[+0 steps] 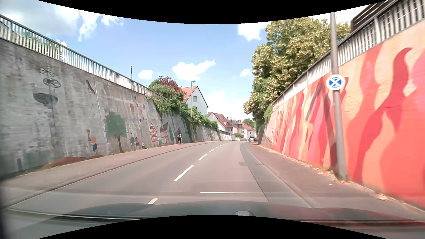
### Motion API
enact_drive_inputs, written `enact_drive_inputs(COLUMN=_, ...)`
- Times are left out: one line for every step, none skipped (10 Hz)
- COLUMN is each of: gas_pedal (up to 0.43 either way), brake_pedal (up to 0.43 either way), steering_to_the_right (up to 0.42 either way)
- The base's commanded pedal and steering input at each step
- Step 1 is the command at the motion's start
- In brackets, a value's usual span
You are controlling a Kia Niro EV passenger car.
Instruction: Follow the waypoints while adhering to traffic rules and regulations
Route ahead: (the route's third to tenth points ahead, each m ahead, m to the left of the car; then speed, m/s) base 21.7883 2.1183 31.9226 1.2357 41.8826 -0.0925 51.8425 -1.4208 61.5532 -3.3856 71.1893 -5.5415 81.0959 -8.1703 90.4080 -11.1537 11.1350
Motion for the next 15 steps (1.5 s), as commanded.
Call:
enact_drive_inputs(gas_pedal=0.000, brake_pedal=0.000, steering_to_the_right=-0.003)
enact_drive_inputs(gas_pedal=0.000, brake_pedal=0.000, steering_to_the_right=-0.001)
enact_drive_inputs(gas_pedal=0.000, brake_pedal=0.000, steering_to_the_right=0.000)
enact_drive_inputs(gas_pedal=0.000, brake_pedal=0.000, steering_to_the_right=0.000)
enact_drive_inputs(gas_pedal=0.000, brake_pedal=0.000, steering_to_the_right=0.004)
enact_drive_inputs(gas_pedal=0.000, brake_pedal=0.000, steering_to_the_right=0.006)
enact_drive_inputs(gas_pedal=0.000, brake_pedal=0.000, steering_to_the_right=0.010)
enact_drive_inputs(gas_pedal=0.000, brake_pedal=0.000, steering_to_the_right=0.011)
enact_drive_inputs(gas_pedal=0.000, brake_pedal=0.000, steering_to_the_right=0.013)
enact_drive_inputs(gas_pedal=0.000, brake_pedal=0.000, steering_to_the_right=0.017)
enact_drive_inputs(gas_pedal=0.000, brake_pedal=0.000, steering_to_the_right=0.017)
enact_drive_inputs(gas_pedal=0.000, brake_pedal=0.000, steering_to_the_right=0.017)
enact_drive_inputs(gas_pedal=0.000, brake_pedal=0.000, steering_to_the_right=0.016)
enact_drive_inputs(gas_pedal=0.000, brake_pedal=0.000, steering_to_the_right=0.016)
enact_drive_inputs(gas_pedal=0.000, brake_pedal=0.000, steering_to_the_right=0.016)
